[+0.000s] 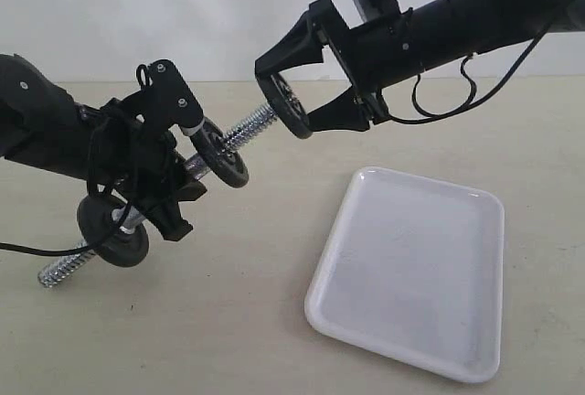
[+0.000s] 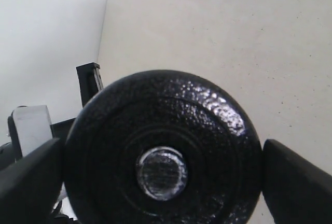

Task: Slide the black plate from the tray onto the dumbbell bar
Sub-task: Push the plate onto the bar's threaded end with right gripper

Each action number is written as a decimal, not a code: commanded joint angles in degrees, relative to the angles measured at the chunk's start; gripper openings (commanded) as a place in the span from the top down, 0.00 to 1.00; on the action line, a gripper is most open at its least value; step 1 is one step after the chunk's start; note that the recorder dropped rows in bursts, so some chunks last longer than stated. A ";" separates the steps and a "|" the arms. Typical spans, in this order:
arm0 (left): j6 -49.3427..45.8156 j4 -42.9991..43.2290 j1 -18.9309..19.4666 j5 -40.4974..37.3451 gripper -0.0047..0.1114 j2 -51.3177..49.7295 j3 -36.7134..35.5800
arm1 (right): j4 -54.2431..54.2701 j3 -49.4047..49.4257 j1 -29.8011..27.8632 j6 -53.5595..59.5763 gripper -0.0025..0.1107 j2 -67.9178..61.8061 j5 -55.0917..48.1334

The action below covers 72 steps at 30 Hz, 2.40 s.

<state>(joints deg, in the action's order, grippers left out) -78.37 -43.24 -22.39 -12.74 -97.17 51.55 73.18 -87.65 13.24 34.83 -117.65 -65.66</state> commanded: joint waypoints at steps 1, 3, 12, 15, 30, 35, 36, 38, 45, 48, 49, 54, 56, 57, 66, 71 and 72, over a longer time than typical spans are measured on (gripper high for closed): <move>-0.14 -1.93 -0.15 7.03 0.92 2.49 1.84 | 4.92 -0.74 2.48 -0.20 0.98 1.20 -4.30; -0.14 -1.93 -0.15 7.03 0.92 2.49 1.84 | 4.92 -0.74 3.47 -0.20 0.98 1.20 -4.30; 0.57 -2.32 -0.15 6.98 0.92 2.49 1.84 | 4.45 -0.74 5.81 -0.20 0.98 1.20 -4.30; 0.57 -2.32 -0.15 6.98 0.92 2.49 1.84 | 3.74 -0.74 6.72 -0.20 0.98 1.20 -4.30; 1.65 -2.59 -0.15 7.07 0.92 2.49 1.84 | -0.42 -0.74 7.93 0.15 0.98 1.20 -4.30; 1.65 -2.81 -0.15 7.07 0.92 2.49 1.84 | -0.42 -0.74 7.93 0.15 0.98 1.20 -4.30; 1.65 -2.82 -0.15 7.23 0.92 2.49 1.84 | -0.42 -0.74 7.93 0.15 0.98 1.20 -4.30; 1.65 -2.82 -0.15 7.22 0.92 2.49 1.84 | -0.42 -0.74 7.93 0.15 0.98 1.20 -4.30; 1.65 -2.82 -0.15 7.22 0.92 2.49 1.84 | -0.42 -0.74 7.93 -1.41 0.46 1.20 -4.30; 1.65 -2.82 -0.15 7.22 0.92 2.49 1.84 | -1.54 -0.74 7.93 -2.92 0.38 1.20 -4.30; 1.65 -2.82 -0.15 7.22 0.92 2.49 1.84 | -1.82 -0.74 7.93 -2.92 0.38 1.20 -4.30; 1.65 -2.82 -0.15 7.22 0.92 2.49 1.84 | -1.93 -0.74 7.93 -2.92 0.30 1.20 -3.92; 1.65 -2.82 -0.15 7.22 0.92 2.49 1.84 | -1.93 -0.74 7.93 -2.92 0.20 1.20 -3.30; 1.65 -2.82 -0.15 7.22 0.92 2.49 1.84 | -1.93 -0.74 7.93 -2.92 0.17 1.20 -2.98; 1.65 -2.82 -0.15 7.37 0.92 2.49 1.84 | -1.93 -0.74 7.93 -2.81 0.07 1.20 -2.43; 1.65 -2.82 -0.15 7.46 0.92 2.49 1.84 | -1.93 -0.74 7.93 -2.81 0.07 1.20 -2.43; 1.65 -2.82 -0.15 7.46 0.92 2.49 1.84 | -1.93 -0.74 7.93 -2.81 0.07 1.20 -2.55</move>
<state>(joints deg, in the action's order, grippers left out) -77.25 -43.30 -22.27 -12.22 -98.22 51.04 70.92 -87.89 21.12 31.41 -117.33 -67.70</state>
